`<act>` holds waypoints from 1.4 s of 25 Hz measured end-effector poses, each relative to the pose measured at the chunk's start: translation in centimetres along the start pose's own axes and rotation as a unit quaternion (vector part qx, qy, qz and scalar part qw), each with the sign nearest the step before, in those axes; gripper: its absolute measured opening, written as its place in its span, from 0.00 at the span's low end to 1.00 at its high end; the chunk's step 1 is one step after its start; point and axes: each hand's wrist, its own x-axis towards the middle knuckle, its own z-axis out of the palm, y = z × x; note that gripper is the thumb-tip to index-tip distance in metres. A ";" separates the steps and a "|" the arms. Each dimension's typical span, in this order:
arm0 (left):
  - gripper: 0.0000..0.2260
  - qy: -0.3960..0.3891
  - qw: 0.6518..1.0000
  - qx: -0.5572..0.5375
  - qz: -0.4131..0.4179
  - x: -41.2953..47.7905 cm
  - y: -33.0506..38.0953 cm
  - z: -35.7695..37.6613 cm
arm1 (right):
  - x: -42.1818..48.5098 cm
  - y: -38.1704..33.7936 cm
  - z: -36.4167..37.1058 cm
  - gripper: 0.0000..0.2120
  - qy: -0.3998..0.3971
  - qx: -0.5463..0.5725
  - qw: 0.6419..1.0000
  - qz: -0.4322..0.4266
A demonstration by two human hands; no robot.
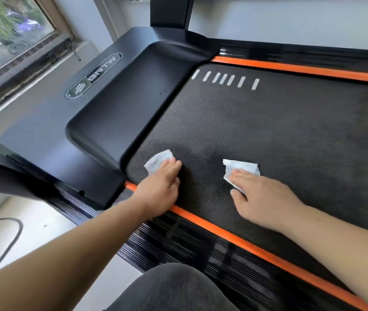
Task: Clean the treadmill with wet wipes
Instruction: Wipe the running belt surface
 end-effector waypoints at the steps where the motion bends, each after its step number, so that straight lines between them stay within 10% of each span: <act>1: 0.22 -0.021 0.999 -0.001 0.045 -0.6 1.0 1.1 | -0.5 0.1 -0.3 0.14 0.008 -0.002 1.000 0.005; 7: 0.28 -0.142 0.949 -0.020 0.280 -3.8 4.5 3.5 | -4.8 -0.8 -0.2 0.26 0.009 -0.055 0.998 -0.018; 16: 0.21 0.050 0.950 0.110 0.288 -1.1 4.7 3.8 | -6.1 1.3 1.1 0.14 0.086 -0.009 0.996 -0.003; 23: 0.24 0.011 0.956 0.223 0.192 -0.1 4.2 4.9 | -4.0 3.4 1.2 0.29 0.014 -0.042 0.998 0.035; 29: 0.17 0.095 0.946 0.198 0.239 -1.6 5.1 3.3 | -4.3 2.9 0.5 0.17 0.170 -0.089 0.981 0.008; 35: 0.34 -0.055 0.953 0.202 0.219 -1.0 2.8 3.9 | -4.6 4.0 1.7 0.18 0.088 -0.043 0.995 0.003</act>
